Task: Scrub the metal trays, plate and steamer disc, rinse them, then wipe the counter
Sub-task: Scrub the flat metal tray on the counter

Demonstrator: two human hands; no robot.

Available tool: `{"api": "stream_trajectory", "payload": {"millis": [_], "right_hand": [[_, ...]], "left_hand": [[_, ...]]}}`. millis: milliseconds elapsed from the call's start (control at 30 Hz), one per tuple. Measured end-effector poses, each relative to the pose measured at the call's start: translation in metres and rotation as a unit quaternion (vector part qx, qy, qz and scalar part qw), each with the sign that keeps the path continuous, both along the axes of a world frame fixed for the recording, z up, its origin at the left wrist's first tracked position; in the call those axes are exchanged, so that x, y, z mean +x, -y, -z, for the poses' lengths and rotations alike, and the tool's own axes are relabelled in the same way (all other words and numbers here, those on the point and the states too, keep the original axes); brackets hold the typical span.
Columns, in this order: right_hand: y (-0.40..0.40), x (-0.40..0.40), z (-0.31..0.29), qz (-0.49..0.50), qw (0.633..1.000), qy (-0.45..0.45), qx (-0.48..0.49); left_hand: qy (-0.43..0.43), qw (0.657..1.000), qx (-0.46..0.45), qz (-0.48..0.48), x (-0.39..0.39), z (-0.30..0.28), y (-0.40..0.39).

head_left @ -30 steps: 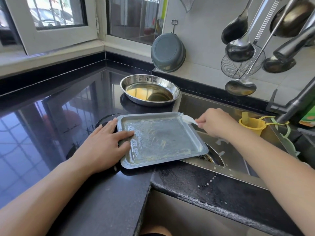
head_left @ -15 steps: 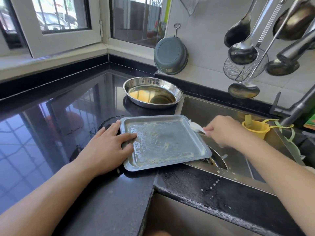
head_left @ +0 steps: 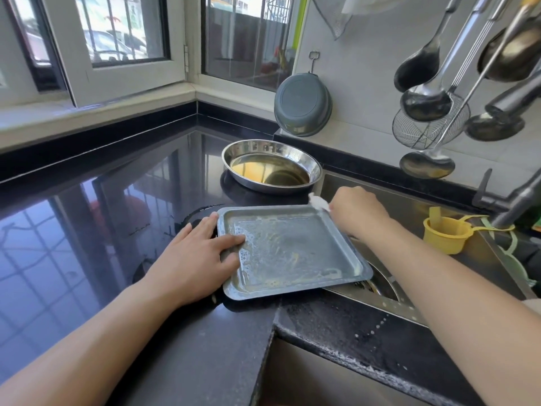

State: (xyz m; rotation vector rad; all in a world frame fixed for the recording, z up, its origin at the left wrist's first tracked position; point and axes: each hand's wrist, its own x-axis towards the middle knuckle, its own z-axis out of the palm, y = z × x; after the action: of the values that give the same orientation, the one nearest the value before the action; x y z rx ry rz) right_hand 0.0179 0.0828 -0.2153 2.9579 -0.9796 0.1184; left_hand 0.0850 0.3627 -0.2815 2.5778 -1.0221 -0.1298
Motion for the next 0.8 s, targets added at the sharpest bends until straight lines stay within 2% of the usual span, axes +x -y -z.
{"api": "stream_trajectory", "payload": {"millis": [100, 267, 367, 633, 800], "right_hand": [[-0.017, 0.011, 0.002, -0.023, 0.999, -0.006, 0.044], [-0.012, -0.008, -0.006, 0.021, 1.000, -0.003, -0.020], [-0.012, -0.014, -0.006, 0.036, 0.999, 0.012, -0.012], [-0.069, 0.019, 0.009, -0.076, 0.996, 0.019, 0.033], [-0.018, -0.003, 0.002, 0.002, 1.000, 0.012, -0.001]], "left_hand": [[0.001, 1.000, 0.000, 0.001, -0.001, -0.002, -0.001], [0.005, 1.000, -0.004, 0.001, -0.002, -0.003, -0.001], [0.002, 1.000, -0.006, 0.003, 0.000, -0.001, -0.001], [0.005, 1.000, -0.005, 0.001, -0.001, -0.001, -0.001], [0.002, 1.000, 0.001, 0.005, 0.002, 0.001, -0.002]]}}
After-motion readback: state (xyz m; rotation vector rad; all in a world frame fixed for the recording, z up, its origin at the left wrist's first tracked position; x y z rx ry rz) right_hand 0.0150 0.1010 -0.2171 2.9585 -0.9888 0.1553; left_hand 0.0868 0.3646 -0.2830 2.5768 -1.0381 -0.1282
